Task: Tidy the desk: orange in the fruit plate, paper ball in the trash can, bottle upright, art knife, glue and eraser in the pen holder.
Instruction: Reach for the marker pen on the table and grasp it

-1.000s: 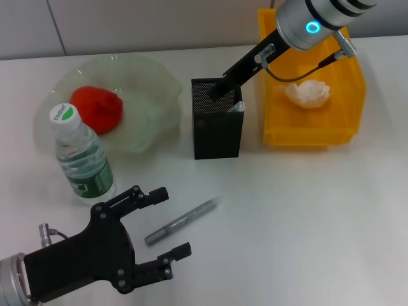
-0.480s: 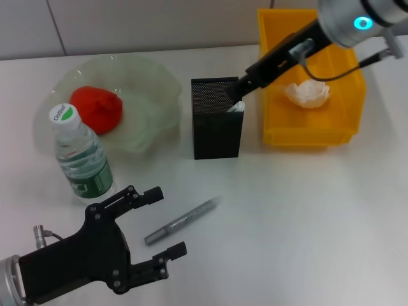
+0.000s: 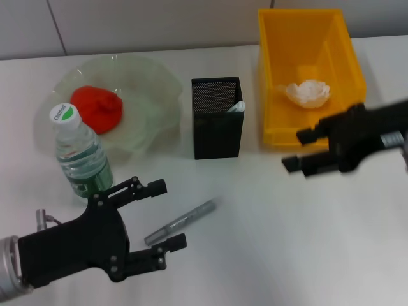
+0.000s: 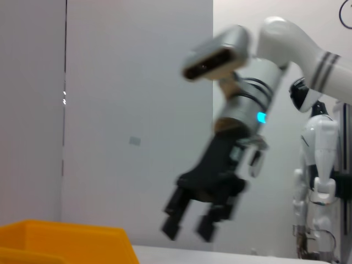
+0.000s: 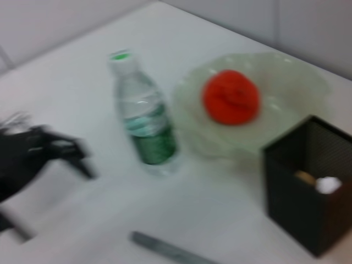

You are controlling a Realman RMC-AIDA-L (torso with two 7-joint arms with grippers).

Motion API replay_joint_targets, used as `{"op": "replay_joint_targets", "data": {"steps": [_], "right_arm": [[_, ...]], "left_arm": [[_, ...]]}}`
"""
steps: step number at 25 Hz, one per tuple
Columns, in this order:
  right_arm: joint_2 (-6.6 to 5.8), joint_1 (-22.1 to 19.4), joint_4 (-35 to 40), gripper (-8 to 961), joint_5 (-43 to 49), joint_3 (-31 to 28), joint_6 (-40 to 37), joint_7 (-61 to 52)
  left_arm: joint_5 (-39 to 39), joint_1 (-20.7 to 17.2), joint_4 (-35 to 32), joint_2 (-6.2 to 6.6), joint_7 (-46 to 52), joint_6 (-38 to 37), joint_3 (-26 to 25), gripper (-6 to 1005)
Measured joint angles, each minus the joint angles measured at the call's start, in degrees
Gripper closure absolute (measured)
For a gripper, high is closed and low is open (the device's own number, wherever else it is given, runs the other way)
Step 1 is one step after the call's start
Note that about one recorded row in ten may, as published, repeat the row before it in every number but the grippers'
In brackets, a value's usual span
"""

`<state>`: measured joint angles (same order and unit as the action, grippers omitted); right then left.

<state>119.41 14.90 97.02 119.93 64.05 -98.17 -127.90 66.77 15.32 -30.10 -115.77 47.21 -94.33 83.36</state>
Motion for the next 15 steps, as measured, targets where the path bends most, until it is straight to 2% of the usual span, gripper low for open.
{"op": "replay_joint_targets", "data": {"steps": [1, 2, 3, 4, 5, 6, 7, 9, 10, 11, 12, 13, 15], "right_arm": [[0.00, 0.00, 0.00, 335, 0.00, 0.00, 0.00, 0.00], [0.09, -4.78, -3.18, 335, -6.55, -0.43, 0.77, 8.08], [0.09, -4.78, -3.18, 335, -6.55, -0.43, 0.77, 8.08], [0.08, -6.36, -5.71, 336, -9.10, -0.77, 1.07, 11.76], [-0.01, -9.00, -12.12, 336, -14.33, -1.75, 1.41, 20.37], [-0.01, -9.00, -12.12, 336, -14.33, -1.75, 1.41, 20.37], [-0.08, -9.85, -16.26, 336, -16.65, -2.62, 1.50, 25.85], [-0.13, -10.38, -23.28, 336, -19.03, -4.28, 1.40, 34.17], [-0.21, -10.20, -31.22, 336, -20.58, -6.47, 0.88, 43.33], [-0.21, -10.20, -31.22, 336, -20.58, -6.47, 0.88, 43.33], [-0.30, -9.78, -37.62, 336, -20.91, -8.40, 0.47, 50.37], [-0.30, -9.78, -37.62, 336, -20.91, -8.40, 0.47, 50.37], [-0.46, -9.30, -45.07, 336, -19.45, -10.67, 0.29, 59.10]], "left_arm": [[0.00, 0.00, 0.00, 0.00, 0.00, 0.00, 0.00, 187], [0.47, 0.03, -0.85, 0.00, 0.82, 0.55, -0.01, 187], [1.32, 0.03, -2.83, -0.07, 2.54, 1.71, -0.04, 187], [1.90, 0.04, -3.94, -0.14, 3.58, 2.27, -0.04, 187], [3.51, 0.00, -6.77, -0.32, 6.03, 3.41, -0.05, 187], [3.51, 0.00, -6.77, -0.32, 6.03, 3.41, -0.05, 187], [5.39, -0.01, -9.89, -0.52, 9.25, 4.85, -0.18, 187], [6.42, -0.01, -11.41, -0.65, 11.05, 5.56, -0.35, 187], [7.56, 0.00, -12.94, -0.81, 13.03, 6.19, -0.57, 187], [7.56, 0.00, -12.94, -0.81, 13.03, 6.19, -0.57, 187], [9.63, 0.01, -15.33, -1.04, 15.96, 7.02, -1.08, 187], [14.14, -0.17, -19.91, -1.61, 21.46, 8.35, -1.99, 187], [19.90, -0.31, -25.56, -2.28, 27.71, 9.52, -2.71, 187]]}}
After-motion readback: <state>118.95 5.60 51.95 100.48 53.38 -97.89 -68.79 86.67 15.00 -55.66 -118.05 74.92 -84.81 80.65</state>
